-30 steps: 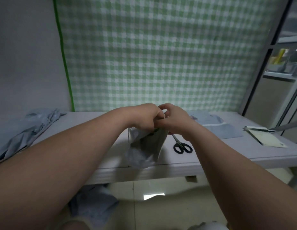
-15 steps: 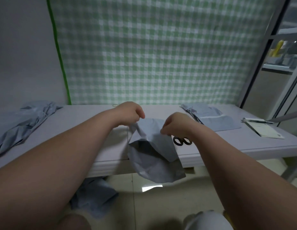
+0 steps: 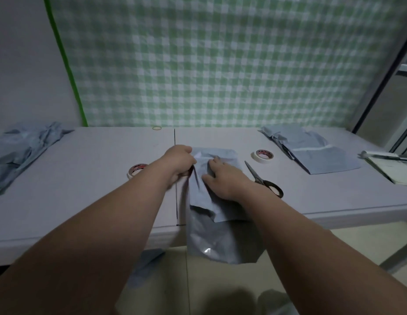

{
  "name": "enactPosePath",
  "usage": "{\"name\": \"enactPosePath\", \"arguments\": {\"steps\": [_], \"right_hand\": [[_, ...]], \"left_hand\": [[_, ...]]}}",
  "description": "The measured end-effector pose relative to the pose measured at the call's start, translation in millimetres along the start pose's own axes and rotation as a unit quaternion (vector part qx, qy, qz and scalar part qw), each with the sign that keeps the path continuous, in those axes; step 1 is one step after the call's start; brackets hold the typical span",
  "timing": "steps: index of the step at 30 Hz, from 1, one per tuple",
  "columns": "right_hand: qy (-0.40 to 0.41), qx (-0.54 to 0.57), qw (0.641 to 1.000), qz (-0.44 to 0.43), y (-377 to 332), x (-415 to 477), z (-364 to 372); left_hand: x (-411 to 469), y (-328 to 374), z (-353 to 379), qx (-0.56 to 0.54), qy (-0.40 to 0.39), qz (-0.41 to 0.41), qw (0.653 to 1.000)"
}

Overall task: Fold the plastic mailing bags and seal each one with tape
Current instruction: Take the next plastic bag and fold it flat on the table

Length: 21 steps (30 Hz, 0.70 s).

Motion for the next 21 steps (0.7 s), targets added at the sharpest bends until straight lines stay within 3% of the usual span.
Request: {"name": "enactPosePath", "arguments": {"steps": [4,8,11,21], "right_hand": [[0.012,-0.023,1.000,-0.017,8.6,17.6,3.8],[0.036,0.006,0.999,-0.032,12.6,20.2,4.0],[0.052,-0.005,0.998,-0.032,11.9,13.1,3.8],[0.044,-0.041,0.998,0.014,11.4,-25.5,15.2]], "left_hand": [[9.0,-1.1,5.4,-0.143,-0.012,-0.013,0.990],[-4.5,-0.5,4.4,-0.189,-0.051,-0.028,0.980],[-23.5,-1.7,4.6,-0.178,-0.065,-0.030,0.981],[-49.2,-19.3,-27.4,-0.068,0.073,-0.004,0.995]]}}
Point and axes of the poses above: each hand's wrist, its own x-axis towards the middle knuckle, its own z-axis out of the palm, y = z × x, the point moved 6 cm from there along x, towards the middle knuckle, and after that the axes turned 15 degrees about -x, right-handed, at the moved point
